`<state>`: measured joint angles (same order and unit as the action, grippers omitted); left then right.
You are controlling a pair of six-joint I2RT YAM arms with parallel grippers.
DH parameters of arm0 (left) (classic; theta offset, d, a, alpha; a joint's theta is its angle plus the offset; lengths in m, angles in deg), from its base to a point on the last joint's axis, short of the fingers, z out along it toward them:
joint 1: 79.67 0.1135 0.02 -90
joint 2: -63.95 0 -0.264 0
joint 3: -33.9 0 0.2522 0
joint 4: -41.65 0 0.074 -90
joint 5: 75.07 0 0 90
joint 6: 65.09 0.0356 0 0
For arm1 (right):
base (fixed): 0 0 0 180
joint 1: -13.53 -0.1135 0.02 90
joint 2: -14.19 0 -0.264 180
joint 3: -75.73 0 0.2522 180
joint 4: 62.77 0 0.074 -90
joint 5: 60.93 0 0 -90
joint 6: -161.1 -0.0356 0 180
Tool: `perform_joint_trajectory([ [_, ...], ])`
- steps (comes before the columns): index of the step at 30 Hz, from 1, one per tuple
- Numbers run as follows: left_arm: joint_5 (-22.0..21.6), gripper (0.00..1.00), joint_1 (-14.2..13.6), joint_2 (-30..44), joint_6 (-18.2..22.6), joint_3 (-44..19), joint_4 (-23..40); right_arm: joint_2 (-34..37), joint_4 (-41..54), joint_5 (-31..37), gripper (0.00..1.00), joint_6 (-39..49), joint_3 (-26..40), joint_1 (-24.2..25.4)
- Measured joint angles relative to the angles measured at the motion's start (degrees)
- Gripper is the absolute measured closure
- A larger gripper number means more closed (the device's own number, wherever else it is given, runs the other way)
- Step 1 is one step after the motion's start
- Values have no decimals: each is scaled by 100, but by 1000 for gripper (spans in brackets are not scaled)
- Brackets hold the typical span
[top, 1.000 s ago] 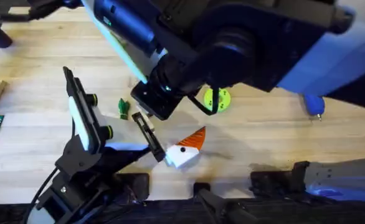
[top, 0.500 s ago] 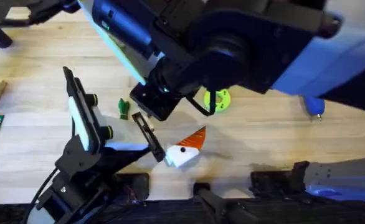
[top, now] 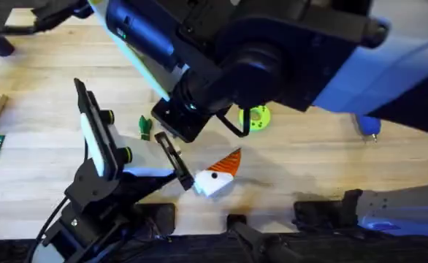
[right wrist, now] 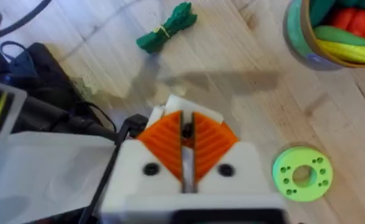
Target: Pick up the gripper from the table and insert it into the empty holder that is missing its gripper. Then pick up a screw, insert it into the mounting hole, and use the screwdriver to tighten it. Finally, clean up the table by picking up the vegetable and placing it into the bucket.
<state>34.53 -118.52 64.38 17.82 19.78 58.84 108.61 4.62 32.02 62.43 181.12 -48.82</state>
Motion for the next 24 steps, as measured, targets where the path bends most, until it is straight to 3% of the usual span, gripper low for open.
perform_joint_trajectory([
  [6,-8,10,-1,-2,19,0,-7,-82,53,385,86,8,-7,173],
  [7,-9,10,0,-2,25,0,-7,-116,62,395,31,-11,-17,216],
  [13,15,9,-2,-2,68,0,-7,-516,242,104,7,-168,-44,350],
  [24,15,10,-2,-2,70,0,-9,-1779,1095,-119,7,-352,-247,1475],
])
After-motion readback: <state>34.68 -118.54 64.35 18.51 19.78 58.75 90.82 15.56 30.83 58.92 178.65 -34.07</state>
